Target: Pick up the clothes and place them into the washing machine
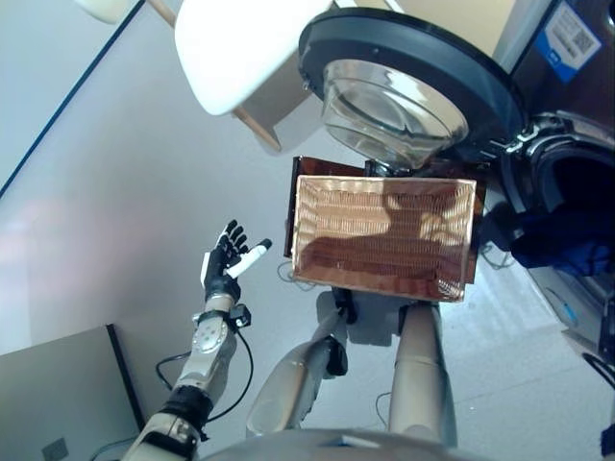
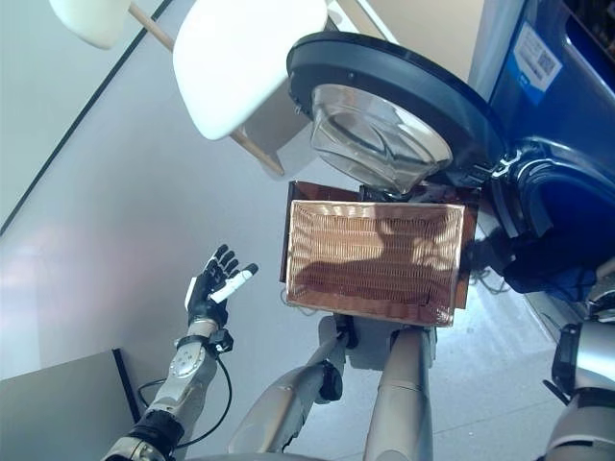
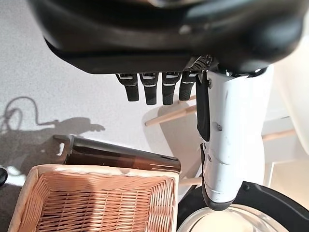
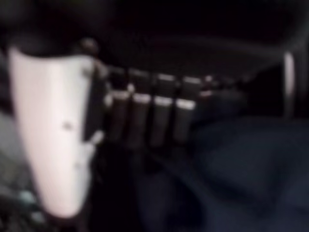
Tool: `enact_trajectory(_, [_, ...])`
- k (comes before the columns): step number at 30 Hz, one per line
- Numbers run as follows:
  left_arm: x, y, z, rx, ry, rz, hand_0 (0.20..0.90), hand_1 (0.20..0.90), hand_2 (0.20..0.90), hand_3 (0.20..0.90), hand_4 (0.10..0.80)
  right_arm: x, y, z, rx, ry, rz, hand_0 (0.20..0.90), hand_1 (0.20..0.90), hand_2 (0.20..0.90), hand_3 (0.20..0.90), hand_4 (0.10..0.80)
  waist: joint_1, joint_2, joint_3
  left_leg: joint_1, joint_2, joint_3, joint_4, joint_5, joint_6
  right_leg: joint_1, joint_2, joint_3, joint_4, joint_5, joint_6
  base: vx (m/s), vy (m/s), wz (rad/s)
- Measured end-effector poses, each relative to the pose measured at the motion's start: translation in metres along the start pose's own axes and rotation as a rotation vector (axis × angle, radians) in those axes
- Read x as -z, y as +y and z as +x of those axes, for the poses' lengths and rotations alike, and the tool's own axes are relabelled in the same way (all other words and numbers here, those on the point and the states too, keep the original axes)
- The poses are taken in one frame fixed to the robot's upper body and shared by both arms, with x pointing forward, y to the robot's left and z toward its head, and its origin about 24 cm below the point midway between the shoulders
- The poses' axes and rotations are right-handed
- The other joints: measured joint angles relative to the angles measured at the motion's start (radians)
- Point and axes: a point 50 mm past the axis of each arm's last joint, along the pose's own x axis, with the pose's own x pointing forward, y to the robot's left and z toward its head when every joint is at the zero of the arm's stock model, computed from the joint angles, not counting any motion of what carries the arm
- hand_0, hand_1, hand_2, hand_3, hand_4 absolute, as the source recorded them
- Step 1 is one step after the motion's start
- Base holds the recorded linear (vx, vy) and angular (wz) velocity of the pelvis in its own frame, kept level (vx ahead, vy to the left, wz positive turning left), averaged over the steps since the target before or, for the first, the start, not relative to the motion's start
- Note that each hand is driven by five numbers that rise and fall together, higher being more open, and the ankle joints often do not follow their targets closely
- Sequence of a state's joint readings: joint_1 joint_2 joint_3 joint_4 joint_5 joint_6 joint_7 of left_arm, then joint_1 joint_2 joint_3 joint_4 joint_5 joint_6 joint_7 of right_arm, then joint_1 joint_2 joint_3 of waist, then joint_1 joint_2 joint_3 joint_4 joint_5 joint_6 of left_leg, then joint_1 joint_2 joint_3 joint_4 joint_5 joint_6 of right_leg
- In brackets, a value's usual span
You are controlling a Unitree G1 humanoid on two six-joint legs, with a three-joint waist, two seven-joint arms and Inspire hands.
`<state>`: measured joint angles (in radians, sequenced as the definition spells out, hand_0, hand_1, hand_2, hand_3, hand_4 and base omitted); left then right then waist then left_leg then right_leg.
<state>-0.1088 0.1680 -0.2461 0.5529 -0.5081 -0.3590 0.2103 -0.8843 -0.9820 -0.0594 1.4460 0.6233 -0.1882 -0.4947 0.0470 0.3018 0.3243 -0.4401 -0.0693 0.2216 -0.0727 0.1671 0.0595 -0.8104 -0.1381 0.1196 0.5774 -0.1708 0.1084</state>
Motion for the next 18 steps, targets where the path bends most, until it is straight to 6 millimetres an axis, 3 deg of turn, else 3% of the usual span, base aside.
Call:
enact_trajectory(10, [0.004, 0.004, -0.005, 0.016, 0.015, -0.002, 0.900, 0.900, 0.900, 0.900, 0.800, 0.013, 0.001, -0.001, -0.076, 0.020, -0.231, 0.900, 0.900, 0.900, 0.900, 0.800, 0.020, -0.004, 0.003, 0.033, 0.002, -0.019, -0.003, 0.002, -0.006, 0.028, 0.005, -0.001, 0.001, 0.000, 0.002, -0.011, 0.025, 0.01])
enact_trajectory(15, [0.009, 0.006, -0.009, 0.013, 0.033, -0.003, 0.900, 0.900, 0.900, 0.900, 0.800, 0.026, 0.001, -0.004, -0.163, -0.087, -0.636, 0.900, 0.900, 0.900, 0.900, 0.800, 0.019, -0.005, 0.004, 0.035, 0.004, -0.027, 0.000, 0.006, -0.011, 0.040, 0.005, -0.007, -0.006, 0.007, 0.006, -0.008, 0.008, 0.04])
enact_trajectory(18, [0.009, 0.005, -0.009, 0.031, 0.033, -0.003, 0.900, 0.900, 0.900, 0.900, 0.800, 0.033, 0.002, -0.005, -0.207, -0.081, -0.719, 0.900, 0.900, 0.900, 0.900, 0.800, 0.018, -0.005, 0.004, 0.048, 0.005, -0.030, 0.000, 0.008, -0.008, 0.058, 0.005, -0.011, -0.011, 0.017, 0.012, -0.002, 0.004, 0.02])
